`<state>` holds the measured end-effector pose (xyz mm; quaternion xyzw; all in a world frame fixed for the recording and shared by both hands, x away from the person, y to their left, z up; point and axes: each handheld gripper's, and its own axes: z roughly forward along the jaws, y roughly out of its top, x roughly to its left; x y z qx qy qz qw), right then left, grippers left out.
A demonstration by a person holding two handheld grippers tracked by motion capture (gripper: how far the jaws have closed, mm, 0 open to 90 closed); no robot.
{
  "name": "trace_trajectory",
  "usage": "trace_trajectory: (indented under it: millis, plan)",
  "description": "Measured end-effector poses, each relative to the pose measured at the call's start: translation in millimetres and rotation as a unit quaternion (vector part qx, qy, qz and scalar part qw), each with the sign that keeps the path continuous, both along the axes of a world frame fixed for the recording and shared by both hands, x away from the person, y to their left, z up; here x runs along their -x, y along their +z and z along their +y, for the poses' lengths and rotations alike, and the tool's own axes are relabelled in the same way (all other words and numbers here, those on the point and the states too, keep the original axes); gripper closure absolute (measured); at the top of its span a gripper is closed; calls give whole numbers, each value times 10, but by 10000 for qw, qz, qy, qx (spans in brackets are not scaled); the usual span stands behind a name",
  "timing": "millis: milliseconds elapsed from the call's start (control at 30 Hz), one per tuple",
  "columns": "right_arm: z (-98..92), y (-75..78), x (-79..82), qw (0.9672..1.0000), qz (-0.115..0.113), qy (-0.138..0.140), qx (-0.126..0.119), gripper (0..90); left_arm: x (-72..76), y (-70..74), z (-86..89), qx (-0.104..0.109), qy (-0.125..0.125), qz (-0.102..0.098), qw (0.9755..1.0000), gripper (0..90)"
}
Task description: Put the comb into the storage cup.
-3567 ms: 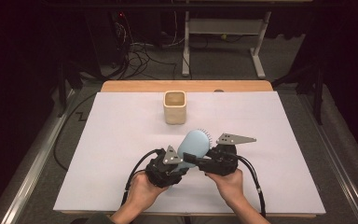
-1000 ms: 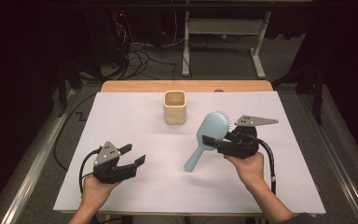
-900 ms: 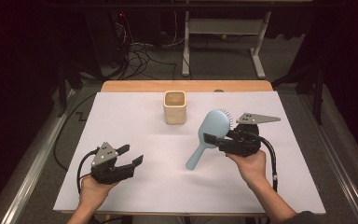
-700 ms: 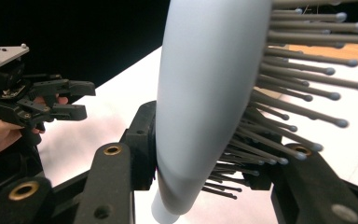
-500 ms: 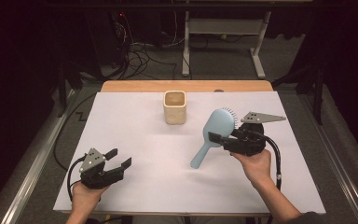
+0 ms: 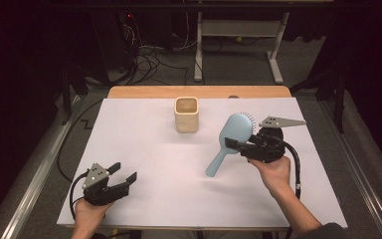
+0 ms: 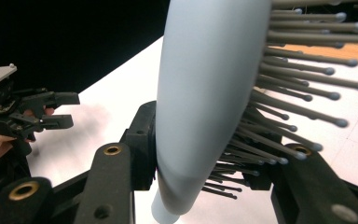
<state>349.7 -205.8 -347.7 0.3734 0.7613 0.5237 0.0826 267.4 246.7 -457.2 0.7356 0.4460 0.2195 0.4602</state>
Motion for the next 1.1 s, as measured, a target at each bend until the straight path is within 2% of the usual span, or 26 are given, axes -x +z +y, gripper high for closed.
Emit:
trace_trajectory:
  millis: [300, 433, 600, 733, 933, 1100]
  plan:
    - [36, 64, -80, 10000, -3, -34, 19, 562, 73, -71, 116, 144, 255, 0, 9996, 307]
    - [47, 101, -111, 10000, 20, -61, 24, 561, 84, -114, 104, 73, 305, 37, 9995, 313]
    - [30, 166, -107, 9999, -18, -129, 45, 561, 65, -149, 80, 133, 275, 107, 9995, 316]
    - [26, 226, -135, 9998, -50, -168, 98, 561, 63, -157, 67, 98, 246, 108, 9996, 315]
    - [82, 277, -222, 9997, -65, -161, 160, 561, 60, -171, 80, 144, 260, 171, 9994, 315]
    - [172, 266, -326, 9996, -46, -130, 241, 561, 37, -188, 74, 98, 282, 286, 9991, 324]
